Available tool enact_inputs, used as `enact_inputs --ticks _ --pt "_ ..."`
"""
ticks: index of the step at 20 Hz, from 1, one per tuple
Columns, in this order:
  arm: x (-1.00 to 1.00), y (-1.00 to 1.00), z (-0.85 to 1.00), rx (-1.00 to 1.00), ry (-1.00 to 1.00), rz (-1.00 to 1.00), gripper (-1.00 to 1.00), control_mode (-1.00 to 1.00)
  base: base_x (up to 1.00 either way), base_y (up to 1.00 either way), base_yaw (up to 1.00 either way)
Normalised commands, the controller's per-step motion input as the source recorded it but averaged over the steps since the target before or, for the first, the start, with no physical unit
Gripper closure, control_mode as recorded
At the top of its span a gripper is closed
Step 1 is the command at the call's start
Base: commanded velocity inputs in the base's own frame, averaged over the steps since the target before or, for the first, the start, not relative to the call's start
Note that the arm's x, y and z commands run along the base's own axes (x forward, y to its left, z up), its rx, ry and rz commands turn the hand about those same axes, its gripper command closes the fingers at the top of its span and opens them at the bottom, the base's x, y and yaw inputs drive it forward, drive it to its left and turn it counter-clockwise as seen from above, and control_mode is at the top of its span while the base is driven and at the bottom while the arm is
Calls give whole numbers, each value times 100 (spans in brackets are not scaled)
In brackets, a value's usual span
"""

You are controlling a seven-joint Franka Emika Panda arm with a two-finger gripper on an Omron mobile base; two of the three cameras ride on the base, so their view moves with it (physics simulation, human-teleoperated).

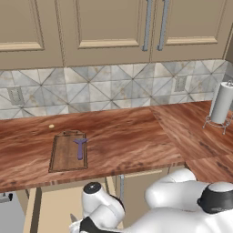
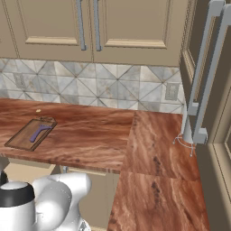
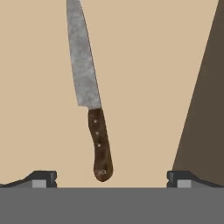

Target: Open the drawer on the left and place the cutting tools on the cutting board.

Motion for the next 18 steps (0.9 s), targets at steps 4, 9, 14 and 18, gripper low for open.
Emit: enact_inputs --ticks 4,9,14,18 --pt "0 12 -26 0 0 0 -100 -100 0 0 0" --pt "0 7 -5 0 0 0 -100 -100 0 0 0" --pt "0 5 -9 0 0 0 -100 -100 0 0 0" --pt "0 10 -25 0 0 0 -100 -100 0 0 0"
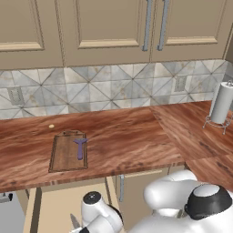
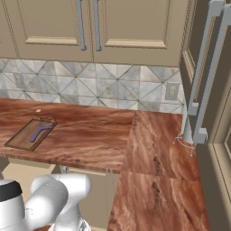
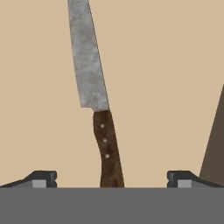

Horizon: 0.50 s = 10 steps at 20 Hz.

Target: Open the drawer on the left and place the cutting tools on the cutting board.

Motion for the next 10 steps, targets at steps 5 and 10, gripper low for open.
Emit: enact_inputs --ticks 5,10 --pt "0 6 -21 0 0 0 -100 -100 0 0 0" --pt "0 0 -19 0 0 0 -100 -100 0 0 0"
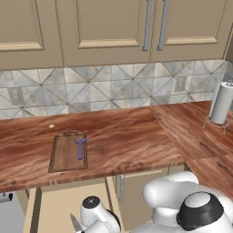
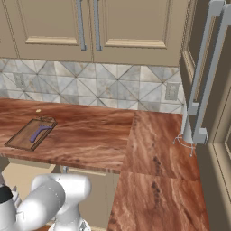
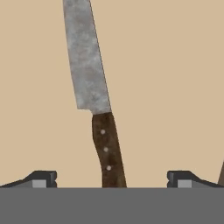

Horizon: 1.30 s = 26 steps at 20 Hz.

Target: Open the drawer on the left and place the cutting tools on the cutting board.

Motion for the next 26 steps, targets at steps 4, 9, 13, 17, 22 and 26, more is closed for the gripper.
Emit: enact_inputs --ticks 4,9,13,17,22,26 --pt "0 0 -21 0 0 0 -100 -100 0 0 0" --pt "2 2 -24 0 0 0 -100 -100 0 0 0" --pt "0 6 -26 0 0 0 -100 -100 0 0 0" --pt "0 6 -26 0 0 0 -100 -100 0 0 0" --pt "2 12 -25 0 0 0 -100 -100 0 0 0" --pt "1 2 0 0 0 0 100 -100 0 0 0"
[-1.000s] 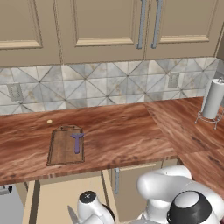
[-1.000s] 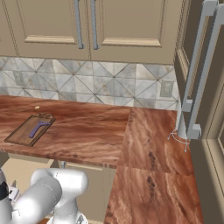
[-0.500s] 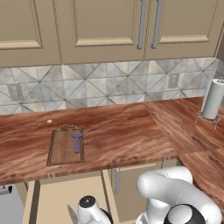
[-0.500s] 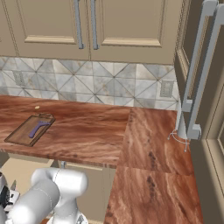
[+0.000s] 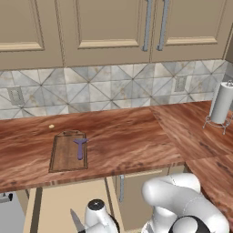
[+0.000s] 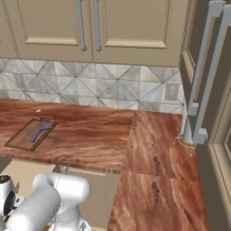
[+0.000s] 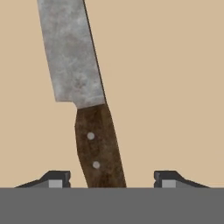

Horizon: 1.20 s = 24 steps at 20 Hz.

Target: Open the drawer on the left and place the cutting tools on the cutting board.

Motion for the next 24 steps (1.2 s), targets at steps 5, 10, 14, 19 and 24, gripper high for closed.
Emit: enact_inputs --ticks 5,10,14,19,24 --pt "0 0 0 0 0 0 100 -100 0 0 0" --pt "1 0 45 0 -7 0 100 -100 0 0 0" --pt "11 3 89 0 -4 0 100 -100 0 0 0" --pt "-48 31 65 0 0 0 100 -100 0 0 0" --pt "-5 8 100 0 -15 0 100 -100 0 0 0"
